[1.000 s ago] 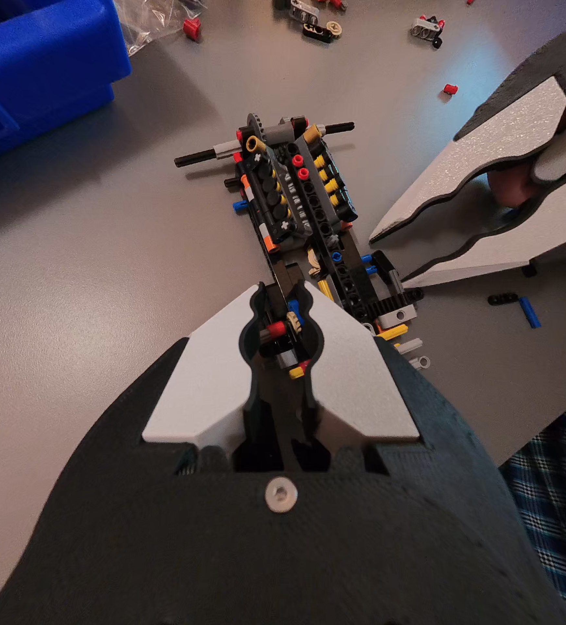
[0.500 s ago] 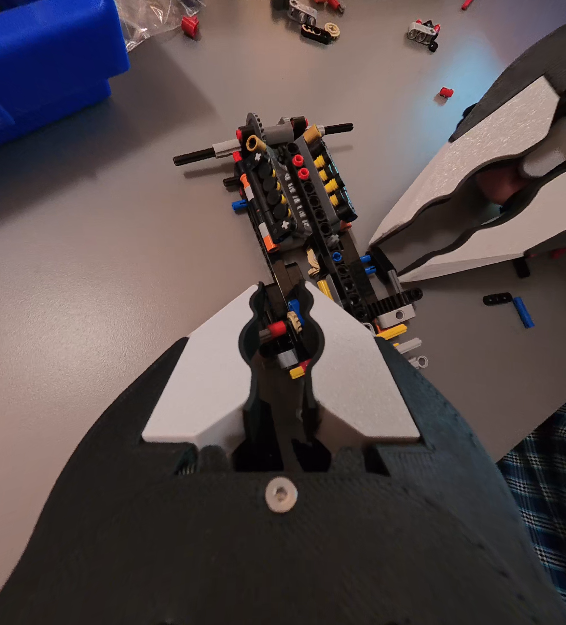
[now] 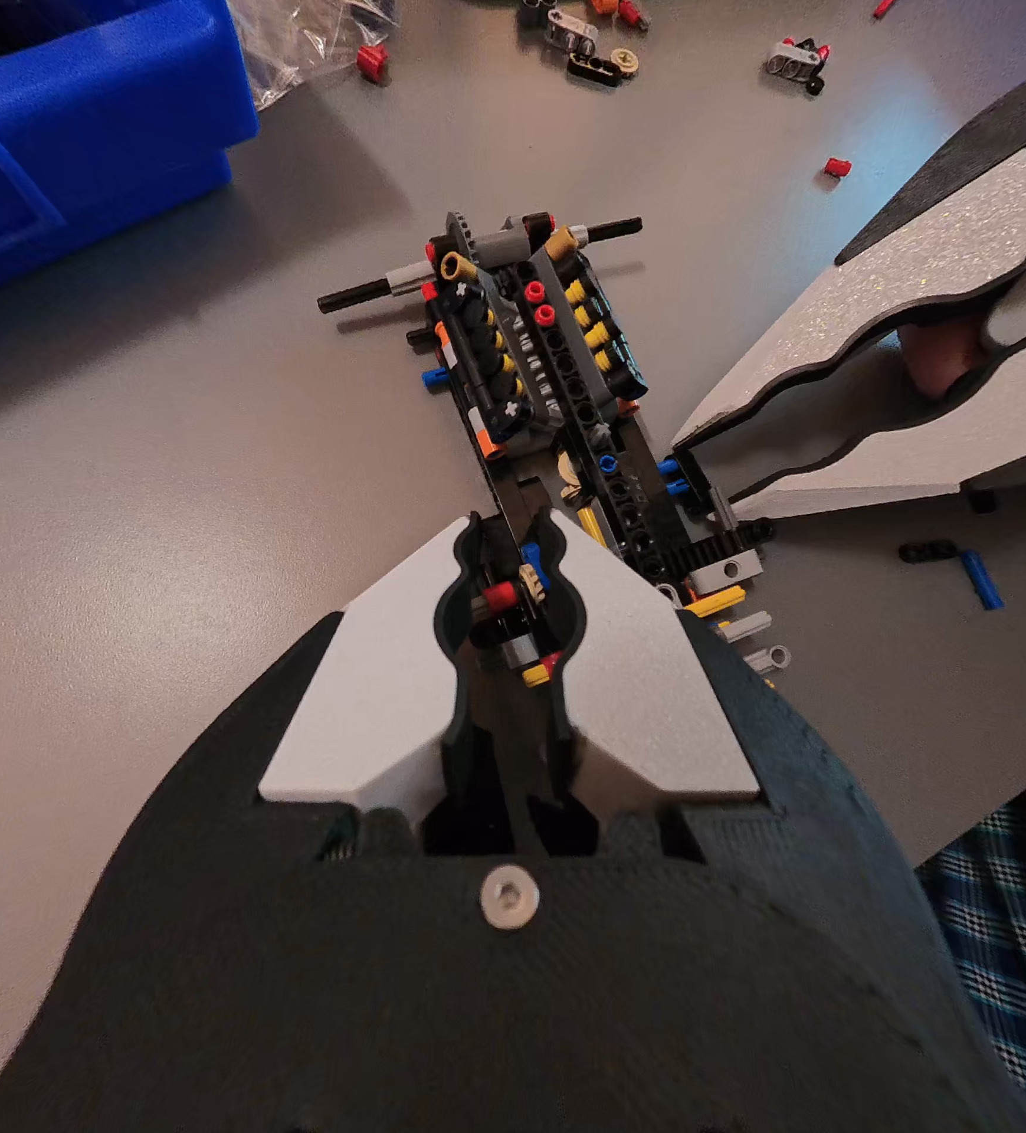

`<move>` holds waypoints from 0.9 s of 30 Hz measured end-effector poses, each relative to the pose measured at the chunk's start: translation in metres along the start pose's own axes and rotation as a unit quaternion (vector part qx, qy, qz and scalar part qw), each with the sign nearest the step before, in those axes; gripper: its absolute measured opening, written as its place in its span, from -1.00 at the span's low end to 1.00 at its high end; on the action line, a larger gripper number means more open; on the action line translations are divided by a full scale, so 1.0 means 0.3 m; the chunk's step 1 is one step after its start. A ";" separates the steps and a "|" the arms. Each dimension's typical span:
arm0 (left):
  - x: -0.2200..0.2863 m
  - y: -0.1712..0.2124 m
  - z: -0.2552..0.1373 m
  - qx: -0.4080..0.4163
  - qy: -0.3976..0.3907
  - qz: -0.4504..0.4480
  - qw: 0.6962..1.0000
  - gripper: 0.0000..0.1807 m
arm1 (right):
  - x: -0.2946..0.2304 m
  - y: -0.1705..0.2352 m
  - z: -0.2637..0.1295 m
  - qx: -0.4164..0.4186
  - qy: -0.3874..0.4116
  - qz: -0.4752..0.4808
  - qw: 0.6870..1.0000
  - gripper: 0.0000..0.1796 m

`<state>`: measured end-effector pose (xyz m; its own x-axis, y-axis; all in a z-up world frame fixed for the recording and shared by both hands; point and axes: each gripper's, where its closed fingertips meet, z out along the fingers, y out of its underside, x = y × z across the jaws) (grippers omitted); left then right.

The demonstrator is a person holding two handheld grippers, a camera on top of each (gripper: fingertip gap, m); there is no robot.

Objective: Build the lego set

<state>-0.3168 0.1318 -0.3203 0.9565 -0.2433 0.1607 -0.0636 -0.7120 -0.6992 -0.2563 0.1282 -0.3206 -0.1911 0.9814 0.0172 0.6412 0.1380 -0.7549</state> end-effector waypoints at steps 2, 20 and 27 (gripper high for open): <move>-0.001 -0.001 0.000 0.002 -0.003 0.000 1.000 -0.82 | 0.001 -0.004 -0.004 0.005 0.004 0.000 1.000 -0.79; -0.006 0.000 -0.005 0.017 -0.019 -0.005 1.000 -0.83 | 0.000 -0.009 0.006 0.007 0.023 -0.013 1.000 -0.79; -0.006 -0.002 -0.007 0.023 -0.021 -0.009 0.999 -0.83 | -0.001 -0.002 0.012 0.000 0.011 -0.023 1.000 -0.79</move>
<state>-0.3192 0.1313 -0.3189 0.9685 -0.2025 0.1447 -0.0347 -0.6853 -0.7274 -0.2593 0.1272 -0.3225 -0.2033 0.9769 0.0656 0.6323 0.1822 -0.7530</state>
